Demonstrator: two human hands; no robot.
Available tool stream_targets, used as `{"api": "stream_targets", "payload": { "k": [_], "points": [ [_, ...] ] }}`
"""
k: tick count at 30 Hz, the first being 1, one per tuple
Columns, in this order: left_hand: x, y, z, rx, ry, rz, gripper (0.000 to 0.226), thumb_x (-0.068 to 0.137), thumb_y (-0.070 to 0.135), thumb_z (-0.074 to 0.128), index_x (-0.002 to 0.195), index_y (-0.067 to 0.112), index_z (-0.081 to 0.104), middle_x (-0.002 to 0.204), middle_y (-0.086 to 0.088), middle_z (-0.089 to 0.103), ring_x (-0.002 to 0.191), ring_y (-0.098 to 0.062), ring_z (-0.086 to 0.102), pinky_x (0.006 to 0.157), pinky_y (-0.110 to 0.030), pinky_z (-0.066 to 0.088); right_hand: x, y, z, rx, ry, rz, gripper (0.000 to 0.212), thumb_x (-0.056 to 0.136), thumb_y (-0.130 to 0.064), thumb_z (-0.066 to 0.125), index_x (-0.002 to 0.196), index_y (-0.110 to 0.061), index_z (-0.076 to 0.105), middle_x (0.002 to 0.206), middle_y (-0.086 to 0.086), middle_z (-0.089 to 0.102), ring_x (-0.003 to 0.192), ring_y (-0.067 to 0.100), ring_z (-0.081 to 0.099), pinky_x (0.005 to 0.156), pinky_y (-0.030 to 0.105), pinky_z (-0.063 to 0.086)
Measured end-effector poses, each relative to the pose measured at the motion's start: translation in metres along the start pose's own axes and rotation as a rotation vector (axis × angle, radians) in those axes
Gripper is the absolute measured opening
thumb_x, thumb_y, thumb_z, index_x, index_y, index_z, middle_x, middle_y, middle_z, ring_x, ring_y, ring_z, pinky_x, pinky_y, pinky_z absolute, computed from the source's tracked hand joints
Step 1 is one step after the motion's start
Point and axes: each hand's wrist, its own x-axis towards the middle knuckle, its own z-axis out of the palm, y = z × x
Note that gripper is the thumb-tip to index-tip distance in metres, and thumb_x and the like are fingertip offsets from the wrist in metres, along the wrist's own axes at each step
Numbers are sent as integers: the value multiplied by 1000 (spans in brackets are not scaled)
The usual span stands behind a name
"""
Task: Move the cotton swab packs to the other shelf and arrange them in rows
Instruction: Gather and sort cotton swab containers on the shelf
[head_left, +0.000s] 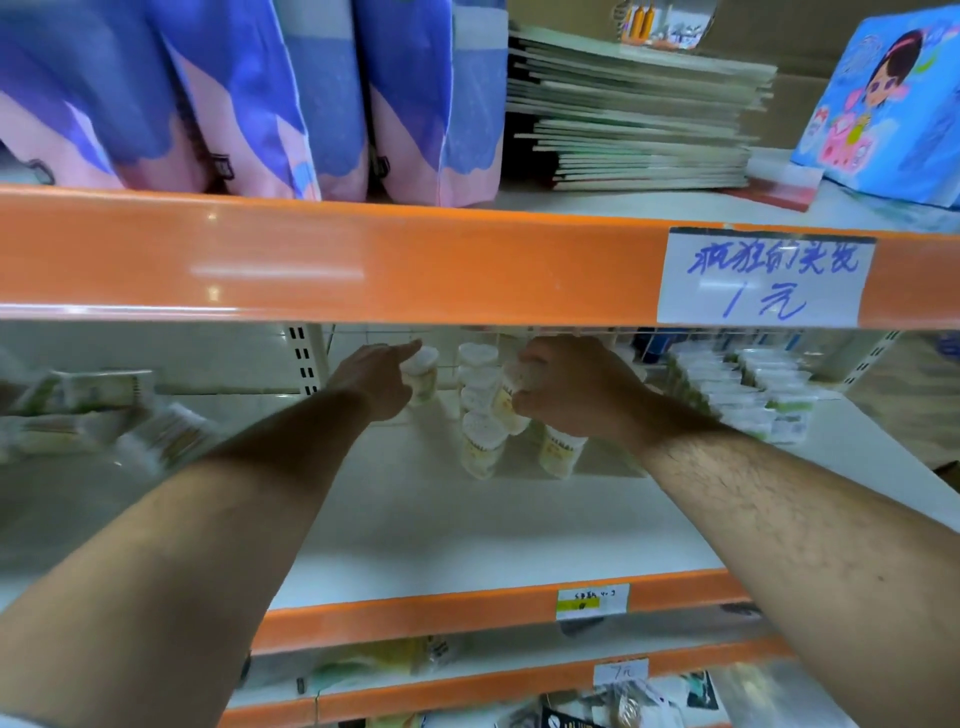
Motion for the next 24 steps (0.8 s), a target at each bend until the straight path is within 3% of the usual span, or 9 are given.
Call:
{"api": "stream_targets", "payload": {
  "k": [2, 4, 6, 9, 13, 16, 20, 24],
  "points": [
    [-10, -1, -6, 17, -10, 1, 75, 90, 16, 63, 153, 37, 27, 156, -2, 37, 138, -26, 41, 105, -39, 44, 5, -14, 1, 26, -7, -51, 43, 77, -36, 67, 116, -21, 57, 110, -5, 60, 94, 16, 58, 77, 33, 53],
    [-22, -3, -13, 66, -61, -16, 75, 91, 19, 58, 154, 38, 23, 160, 0, 29, 141, -27, 36, 106, -44, 44, 11, -30, 4, 55, -14, -97, 36, 79, -33, 70, 107, -24, 48, 94, -12, 51, 81, 10, 52, 58, 25, 43],
    [-34, -6, -20, 152, -116, -30, 73, 92, 25, 55, 155, 38, 19, 163, 1, 20, 145, -29, 30, 110, -47, 40, 21, -46, 12, 65, -25, -119, 38, 79, -33, 73, 103, -25, 45, 88, -12, 47, 74, 8, 49, 52, 24, 34],
    [-53, -16, -28, 236, -155, -18, 70, 94, 29, 52, 156, 31, 19, 163, -2, 19, 148, -27, 22, 117, -45, 30, 37, -65, 29, -11, -53, -133, 42, 77, -39, 73, 111, -25, 52, 101, -4, 58, 81, 15, 55, 60, 26, 42],
    [-79, -36, -38, 195, -122, -49, 69, 93, 31, 53, 155, 24, 24, 159, -5, 30, 145, -26, 31, 115, -42, 33, 56, -80, 50, -185, -124, -106, 53, 77, -45, 74, 123, -22, 61, 118, 0, 64, 97, 23, 63, 72, 30, 48],
    [-92, -49, -44, 220, -104, -44, 69, 91, 35, 47, 154, 20, 25, 155, -7, 36, 141, -27, 36, 112, -41, 34, 71, -82, 69, -222, -183, -63, 54, 72, -43, 76, 120, -21, 63, 118, 0, 65, 99, 23, 64, 74, 30, 49],
    [-102, -60, -47, 259, -123, -36, 67, 97, 38, 36, 156, 13, 18, 162, -8, 21, 149, -22, 19, 120, -40, 18, 80, -83, 91, -317, -102, -76, 53, 67, -45, 75, 113, -21, 65, 114, 2, 66, 97, 24, 65, 67, 30, 45],
    [-105, -66, -47, 252, -138, -35, 66, 100, 41, 30, 157, 13, 12, 164, -6, 12, 151, -20, 11, 122, -38, 11, 86, -83, 98, -330, -35, -105, 46, 71, -46, 72, 108, -18, 65, 107, 5, 68, 90, 26, 65, 66, 29, 47]
  ]
}}
